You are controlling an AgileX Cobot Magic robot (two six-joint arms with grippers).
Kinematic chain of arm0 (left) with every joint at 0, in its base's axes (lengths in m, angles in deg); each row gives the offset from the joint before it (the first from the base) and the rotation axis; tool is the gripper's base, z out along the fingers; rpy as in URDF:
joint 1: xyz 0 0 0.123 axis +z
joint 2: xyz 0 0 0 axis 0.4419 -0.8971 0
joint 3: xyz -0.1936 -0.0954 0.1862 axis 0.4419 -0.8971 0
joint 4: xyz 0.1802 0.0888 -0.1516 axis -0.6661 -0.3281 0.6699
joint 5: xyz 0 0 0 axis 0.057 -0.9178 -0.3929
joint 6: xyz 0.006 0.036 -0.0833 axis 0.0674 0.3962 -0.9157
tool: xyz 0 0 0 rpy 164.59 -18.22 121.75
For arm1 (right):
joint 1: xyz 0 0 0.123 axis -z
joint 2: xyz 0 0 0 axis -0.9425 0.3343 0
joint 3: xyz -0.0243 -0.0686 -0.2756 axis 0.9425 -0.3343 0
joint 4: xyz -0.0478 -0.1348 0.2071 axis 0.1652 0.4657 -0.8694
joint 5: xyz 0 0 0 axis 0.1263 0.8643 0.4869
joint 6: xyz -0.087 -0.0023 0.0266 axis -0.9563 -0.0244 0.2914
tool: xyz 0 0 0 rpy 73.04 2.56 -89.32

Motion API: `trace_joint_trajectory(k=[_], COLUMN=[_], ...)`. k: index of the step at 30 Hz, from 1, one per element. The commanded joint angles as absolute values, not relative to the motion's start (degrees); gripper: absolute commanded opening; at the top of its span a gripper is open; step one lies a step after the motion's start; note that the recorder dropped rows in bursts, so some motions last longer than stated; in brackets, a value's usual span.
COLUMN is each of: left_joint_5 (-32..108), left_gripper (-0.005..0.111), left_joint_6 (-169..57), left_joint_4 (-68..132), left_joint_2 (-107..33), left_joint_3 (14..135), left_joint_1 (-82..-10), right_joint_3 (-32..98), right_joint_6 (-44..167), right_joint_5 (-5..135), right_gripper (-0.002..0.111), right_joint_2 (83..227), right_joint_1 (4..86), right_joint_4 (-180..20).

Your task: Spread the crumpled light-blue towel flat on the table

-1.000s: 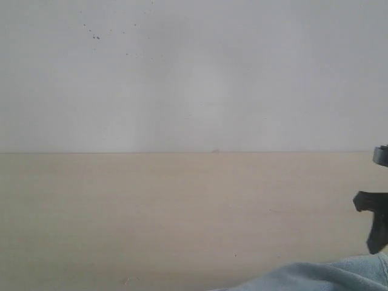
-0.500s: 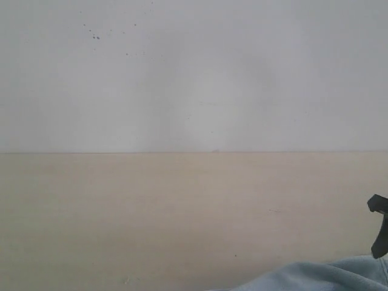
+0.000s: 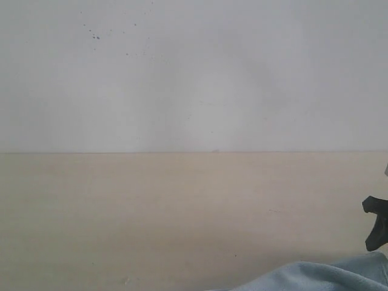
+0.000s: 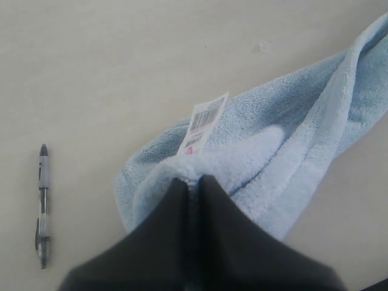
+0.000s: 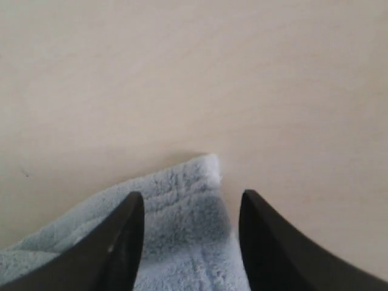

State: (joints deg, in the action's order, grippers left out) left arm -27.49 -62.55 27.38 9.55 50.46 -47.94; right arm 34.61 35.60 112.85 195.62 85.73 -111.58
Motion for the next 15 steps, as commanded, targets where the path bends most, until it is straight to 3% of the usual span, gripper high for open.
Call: trace_joint_trajectory(k=[1,15], left_joint_5=[-26.5,-26.5], left_gripper=[0.004,0.004], left_joint_6=[-62.3,-62.3], left_joint_4=[27.7,28.1], left_joint_2=[9.9,11.0], left_joint_3=[50.2,50.2], left_joint_1=[-48.3,-48.3], right_joint_3=[35.0,35.0], right_joint_6=[36.6,30.6], right_joint_5=[111.9,118.2], right_gripper=[0.047,0.047], right_joint_2=[195.6,195.6], right_joint_1=[86.0,86.0], right_joint_4=[-110.3,-116.4])
